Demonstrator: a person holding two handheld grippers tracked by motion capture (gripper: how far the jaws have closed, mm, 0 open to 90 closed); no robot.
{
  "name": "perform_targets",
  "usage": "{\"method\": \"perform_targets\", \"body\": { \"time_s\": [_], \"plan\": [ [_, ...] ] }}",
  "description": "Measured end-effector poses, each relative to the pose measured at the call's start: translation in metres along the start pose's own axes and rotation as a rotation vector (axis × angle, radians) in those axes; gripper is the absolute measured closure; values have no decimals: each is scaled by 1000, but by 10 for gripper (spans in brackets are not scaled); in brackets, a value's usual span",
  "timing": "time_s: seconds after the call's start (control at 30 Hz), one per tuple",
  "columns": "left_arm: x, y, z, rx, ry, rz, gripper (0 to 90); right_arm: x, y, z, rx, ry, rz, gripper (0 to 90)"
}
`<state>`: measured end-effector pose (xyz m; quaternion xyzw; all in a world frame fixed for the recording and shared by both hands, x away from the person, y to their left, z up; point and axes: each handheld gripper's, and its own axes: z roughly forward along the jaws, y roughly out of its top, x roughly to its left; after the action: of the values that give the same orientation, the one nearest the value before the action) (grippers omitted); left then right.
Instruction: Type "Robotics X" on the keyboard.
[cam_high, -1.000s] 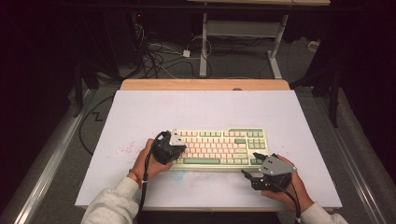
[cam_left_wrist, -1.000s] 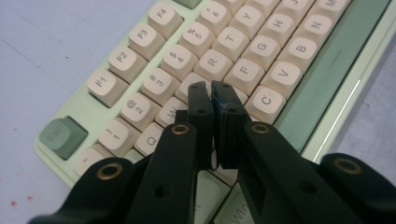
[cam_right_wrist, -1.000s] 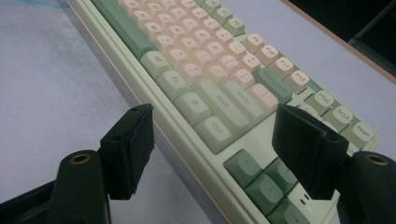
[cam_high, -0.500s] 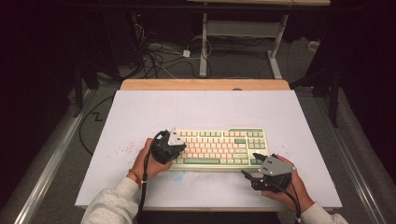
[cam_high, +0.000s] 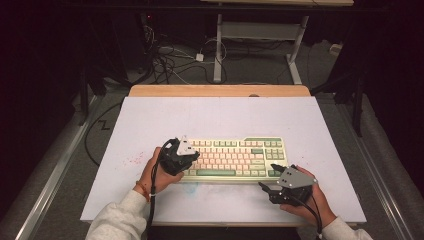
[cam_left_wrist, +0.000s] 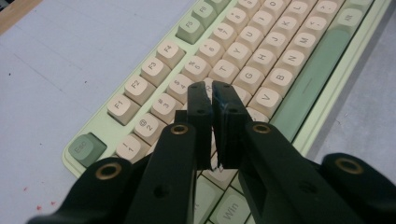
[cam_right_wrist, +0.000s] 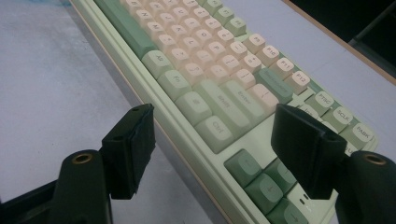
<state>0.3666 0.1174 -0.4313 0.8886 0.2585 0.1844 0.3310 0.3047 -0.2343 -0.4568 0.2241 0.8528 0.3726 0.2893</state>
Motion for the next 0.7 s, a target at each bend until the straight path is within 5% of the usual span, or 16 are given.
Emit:
{"method": "perform_targets", "body": {
  "time_s": [0.7],
  "plan": [
    [-12, 7, -3, -4, -34, 50, 843, 0, -1, -1, -2, -1, 4, 307]
  ]
}}
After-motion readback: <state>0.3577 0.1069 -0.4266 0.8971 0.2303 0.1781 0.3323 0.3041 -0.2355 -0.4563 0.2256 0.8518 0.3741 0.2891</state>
